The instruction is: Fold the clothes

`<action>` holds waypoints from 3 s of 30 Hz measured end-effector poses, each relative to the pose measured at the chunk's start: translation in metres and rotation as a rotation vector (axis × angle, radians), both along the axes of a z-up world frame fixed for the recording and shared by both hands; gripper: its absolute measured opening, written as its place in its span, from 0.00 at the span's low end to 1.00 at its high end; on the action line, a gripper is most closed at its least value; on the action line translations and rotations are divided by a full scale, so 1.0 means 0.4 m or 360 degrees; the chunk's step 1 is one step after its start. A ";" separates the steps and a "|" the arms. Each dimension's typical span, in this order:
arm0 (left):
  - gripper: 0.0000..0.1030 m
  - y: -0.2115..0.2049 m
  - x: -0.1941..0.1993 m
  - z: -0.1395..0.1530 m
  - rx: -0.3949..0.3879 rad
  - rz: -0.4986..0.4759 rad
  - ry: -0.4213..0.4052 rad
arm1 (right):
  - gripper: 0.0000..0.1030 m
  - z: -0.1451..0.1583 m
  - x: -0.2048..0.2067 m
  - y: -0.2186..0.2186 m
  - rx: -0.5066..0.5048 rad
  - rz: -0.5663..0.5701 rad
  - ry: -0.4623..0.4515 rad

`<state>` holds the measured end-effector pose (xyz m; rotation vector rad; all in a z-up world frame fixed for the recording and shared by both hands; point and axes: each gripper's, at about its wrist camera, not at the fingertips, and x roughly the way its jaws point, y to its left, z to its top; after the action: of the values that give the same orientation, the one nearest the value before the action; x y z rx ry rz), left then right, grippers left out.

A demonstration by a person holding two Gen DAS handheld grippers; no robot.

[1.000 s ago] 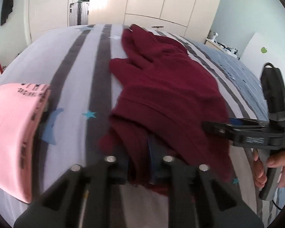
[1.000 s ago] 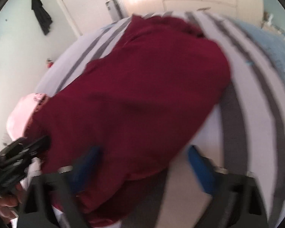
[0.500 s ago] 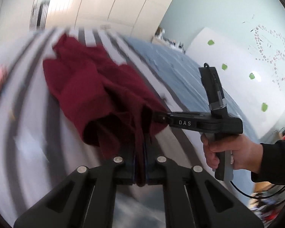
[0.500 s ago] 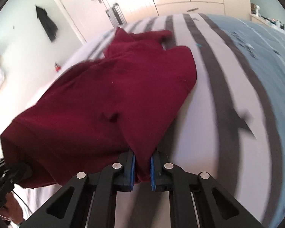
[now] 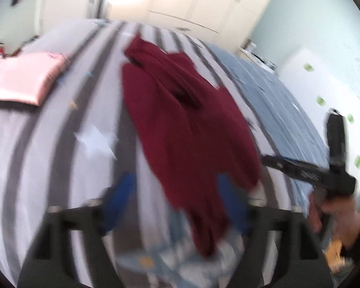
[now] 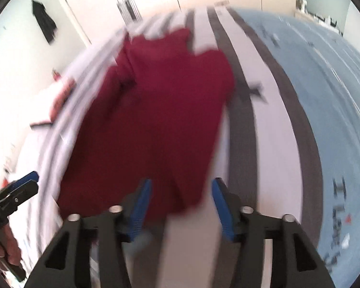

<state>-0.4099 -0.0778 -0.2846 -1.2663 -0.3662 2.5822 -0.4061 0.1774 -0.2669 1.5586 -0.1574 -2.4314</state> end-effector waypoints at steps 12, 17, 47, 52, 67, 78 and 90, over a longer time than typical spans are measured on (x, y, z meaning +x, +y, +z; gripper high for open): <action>0.03 0.113 -0.251 -0.147 -0.0254 -0.0241 -0.0160 | 0.51 -0.034 -0.187 -0.181 -0.0112 -0.0017 -0.0044; 0.02 0.044 -0.207 -0.152 -0.0258 -0.0183 -0.0128 | 0.51 -0.042 -0.168 -0.212 -0.0077 0.0011 -0.0029; 0.02 -0.197 0.187 -0.006 -0.0343 0.0237 -0.0120 | 0.02 0.033 0.270 0.334 0.0139 -0.0613 -0.0101; 0.03 -0.199 0.260 -0.055 -0.0346 0.0272 -0.0294 | 0.00 -0.060 0.358 0.397 0.0143 -0.0623 -0.0269; 0.54 -0.190 0.333 -0.180 0.0005 0.0446 -0.0446 | 0.43 -0.122 0.357 0.267 -0.0283 -0.0434 -0.0300; 0.71 -0.151 0.291 -0.226 -0.0104 0.0370 -0.0438 | 0.43 -0.142 0.407 0.254 -0.0319 -0.0513 -0.0346; 0.15 -0.135 0.225 -0.214 -0.0169 0.0317 -0.0290 | 0.47 -0.130 0.360 0.213 -0.0331 -0.0525 -0.0138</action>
<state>-0.3198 -0.1319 -0.3703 -1.5836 -0.4133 2.6871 -0.2619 0.2627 -0.3190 1.6515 -0.7116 -2.4823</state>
